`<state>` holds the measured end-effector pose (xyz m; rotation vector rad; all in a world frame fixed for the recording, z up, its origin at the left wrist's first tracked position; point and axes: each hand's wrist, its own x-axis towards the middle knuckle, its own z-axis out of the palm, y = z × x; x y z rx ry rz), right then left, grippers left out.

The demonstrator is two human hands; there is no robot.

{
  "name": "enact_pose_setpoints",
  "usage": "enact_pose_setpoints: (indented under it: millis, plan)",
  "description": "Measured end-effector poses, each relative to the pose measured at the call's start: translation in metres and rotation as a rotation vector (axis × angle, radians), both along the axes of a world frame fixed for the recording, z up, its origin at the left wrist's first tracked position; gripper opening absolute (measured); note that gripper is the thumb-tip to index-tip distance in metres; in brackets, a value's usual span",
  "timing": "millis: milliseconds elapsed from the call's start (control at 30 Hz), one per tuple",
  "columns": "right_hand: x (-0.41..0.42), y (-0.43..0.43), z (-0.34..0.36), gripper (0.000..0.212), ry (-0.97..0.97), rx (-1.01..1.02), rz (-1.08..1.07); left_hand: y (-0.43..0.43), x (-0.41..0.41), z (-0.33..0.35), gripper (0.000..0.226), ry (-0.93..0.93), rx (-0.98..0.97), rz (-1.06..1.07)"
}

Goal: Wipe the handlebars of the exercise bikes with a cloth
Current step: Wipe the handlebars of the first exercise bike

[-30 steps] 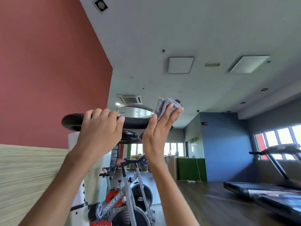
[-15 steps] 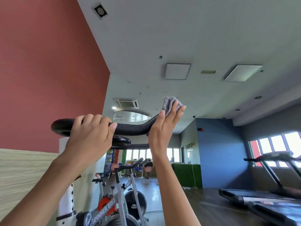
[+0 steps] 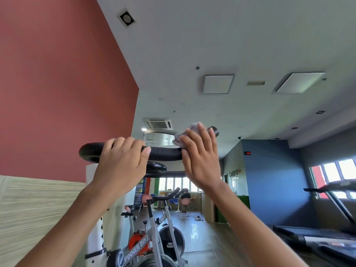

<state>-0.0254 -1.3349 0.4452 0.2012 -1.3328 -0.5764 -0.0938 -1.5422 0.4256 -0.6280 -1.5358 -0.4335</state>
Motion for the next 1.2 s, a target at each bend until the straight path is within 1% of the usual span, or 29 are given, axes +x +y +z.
enact_pose_setpoints:
  millis: [33,67,100,133,200,233,267,333,400,433,500,533,567,667,700,733,833,867,900,933,967,1000,1033,1133,1167,1200]
  plan:
    - [0.010,0.013,0.006,0.042,-0.049,0.127,-0.106,0.000,0.000,0.000,0.055,-0.002,0.004,-0.003]
    - [0.021,0.025,0.014,0.044,-0.070,0.199,-0.188,0.001,0.000,0.000,0.054,-0.007,0.005,-0.007]
    - [0.029,0.033,0.023,0.045,-0.063,0.196,-0.222,0.001,-0.001,0.000,0.054,-0.011,0.007,-0.012]
    - [0.035,0.035,0.028,0.044,-0.043,0.122,-0.206,0.001,-0.001,0.000,0.054,-0.010,0.007,-0.016]
    - [0.032,0.016,0.023,0.041,0.010,-0.079,-0.105,0.001,0.000,0.000,0.055,-0.015,0.006,-0.022]
    - [0.024,0.001,0.015,0.041,0.028,-0.129,-0.082,0.000,0.000,0.000,0.056,-0.020,0.001,-0.027]
    - [0.017,-0.009,0.007,0.041,0.022,-0.111,-0.082,0.000,0.000,0.000,0.056,-0.022,-0.006,-0.033]
    - [0.018,-0.009,0.002,0.041,-0.048,0.049,-0.150,-0.003,-0.001,0.000,0.058,-0.019,-0.025,-0.049]
    - [0.034,0.004,0.016,0.043,-0.059,0.131,-0.226,-0.006,-0.004,0.001,0.059,-0.021,-0.044,-0.073]
    - [0.039,0.010,0.023,0.042,-0.033,0.097,-0.235,-0.007,-0.006,0.001,0.059,-0.016,-0.045,-0.081]
    - [0.040,0.004,0.027,0.039,0.028,-0.061,-0.173,-0.007,-0.007,0.000,0.058,0.005,-0.036,-0.085]
    - [0.032,-0.004,0.023,0.037,0.051,-0.094,-0.160,-0.006,-0.007,0.000,0.057,0.008,-0.028,-0.088]
    - [0.024,-0.009,0.017,0.036,0.043,-0.063,-0.157,-0.005,-0.007,-0.001,0.056,0.009,-0.021,-0.090]
    - [0.028,0.003,0.012,0.042,-0.117,0.233,-0.238,-0.003,-0.008,-0.002,0.055,0.024,0.001,-0.095]
    - [0.035,0.014,0.019,0.044,-0.116,0.257,-0.268,-0.004,-0.008,-0.002,0.054,0.022,0.003,-0.097]
    - [0.040,0.021,0.025,0.045,-0.086,0.206,-0.261,-0.004,-0.008,-0.002,0.054,0.017,0.005,-0.101]
    - [0.031,0.009,0.021,0.050,0.062,-0.138,-0.099,-0.004,-0.007,-0.002,0.053,0.005,0.003,-0.120]
    - [0.021,-0.001,0.014,0.051,0.083,-0.184,-0.065,-0.004,-0.007,-0.002,0.053,0.007,0.000,-0.124]
    - [0.014,-0.007,0.006,0.052,0.069,-0.161,-0.047,-0.005,-0.007,-0.003,0.053,0.013,-0.005,-0.128]
    - [0.010,-0.009,-0.001,0.052,0.031,-0.088,-0.050,-0.006,-0.008,-0.003,0.054,0.019,-0.014,-0.135]
    - [0.011,-0.005,-0.003,0.051,-0.015,-0.017,-0.074,-0.008,-0.009,-0.003,0.054,0.020,-0.037,-0.145]
    - [0.015,0.000,-0.002,0.051,-0.032,0.008,-0.096,-0.011,-0.011,-0.003,0.056,0.017,-0.067,-0.151]
    - [0.017,0.004,-0.001,0.051,-0.015,-0.032,-0.090,-0.014,-0.013,-0.003,0.057,0.014,-0.089,-0.151]
    - [0.006,-0.016,-0.005,0.048,0.068,-0.360,0.106,-0.029,-0.023,-0.006,0.060,-0.001,-0.039,-0.119]
    - [-0.002,-0.032,-0.011,0.046,0.076,-0.419,0.148,-0.034,-0.026,-0.008,0.059,-0.009,-0.014,-0.114]
    - [-0.010,-0.049,-0.018,0.046,0.060,-0.429,0.160,-0.038,-0.029,-0.011,0.058,-0.017,0.001,-0.113]
